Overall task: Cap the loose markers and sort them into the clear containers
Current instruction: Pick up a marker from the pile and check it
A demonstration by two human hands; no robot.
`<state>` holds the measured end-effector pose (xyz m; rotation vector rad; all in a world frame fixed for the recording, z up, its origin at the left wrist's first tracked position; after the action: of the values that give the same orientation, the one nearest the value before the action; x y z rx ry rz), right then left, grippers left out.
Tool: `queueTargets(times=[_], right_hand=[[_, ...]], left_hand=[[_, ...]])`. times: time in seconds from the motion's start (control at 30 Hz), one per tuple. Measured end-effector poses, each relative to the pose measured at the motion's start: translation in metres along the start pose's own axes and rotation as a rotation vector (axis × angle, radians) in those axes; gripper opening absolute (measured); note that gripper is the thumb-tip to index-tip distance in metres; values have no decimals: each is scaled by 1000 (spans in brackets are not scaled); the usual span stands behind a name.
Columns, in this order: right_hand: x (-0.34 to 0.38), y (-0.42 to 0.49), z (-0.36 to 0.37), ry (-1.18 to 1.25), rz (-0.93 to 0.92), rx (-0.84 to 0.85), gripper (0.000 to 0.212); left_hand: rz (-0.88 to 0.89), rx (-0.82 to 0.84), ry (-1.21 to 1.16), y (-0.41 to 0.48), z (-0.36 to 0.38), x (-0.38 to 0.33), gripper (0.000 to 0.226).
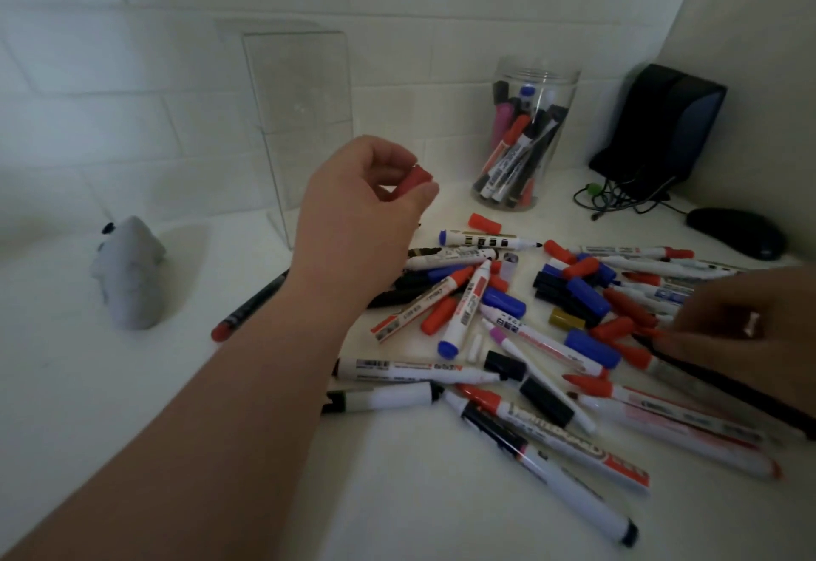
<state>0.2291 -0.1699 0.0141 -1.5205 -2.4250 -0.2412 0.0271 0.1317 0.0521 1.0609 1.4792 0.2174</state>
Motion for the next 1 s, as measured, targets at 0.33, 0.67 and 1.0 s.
queueTargets(times=[0.33, 0.67, 1.0], right_hand=[[199, -63, 51, -400, -570, 133, 42], [228, -45, 74, -600, -743, 29, 34], [75, -27, -32, 1344, -7, -39, 13]], left_hand=[[17, -32, -82, -3, 2, 8, 7], [-100, 84, -263, -10, 25, 19, 15], [-362, 210, -866, -35, 67, 13, 20]])
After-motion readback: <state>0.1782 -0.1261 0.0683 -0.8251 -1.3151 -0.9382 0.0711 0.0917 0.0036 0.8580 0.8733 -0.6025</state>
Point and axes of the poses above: each hand's wrist, its own y-axis towards the middle knuckle, its own z-axis out of the palm, x = y × z, the point moved 8 cm from there along y, towards the middle knuckle, and after that the axes turned 15 degrees about z, right-handed, at the moved point
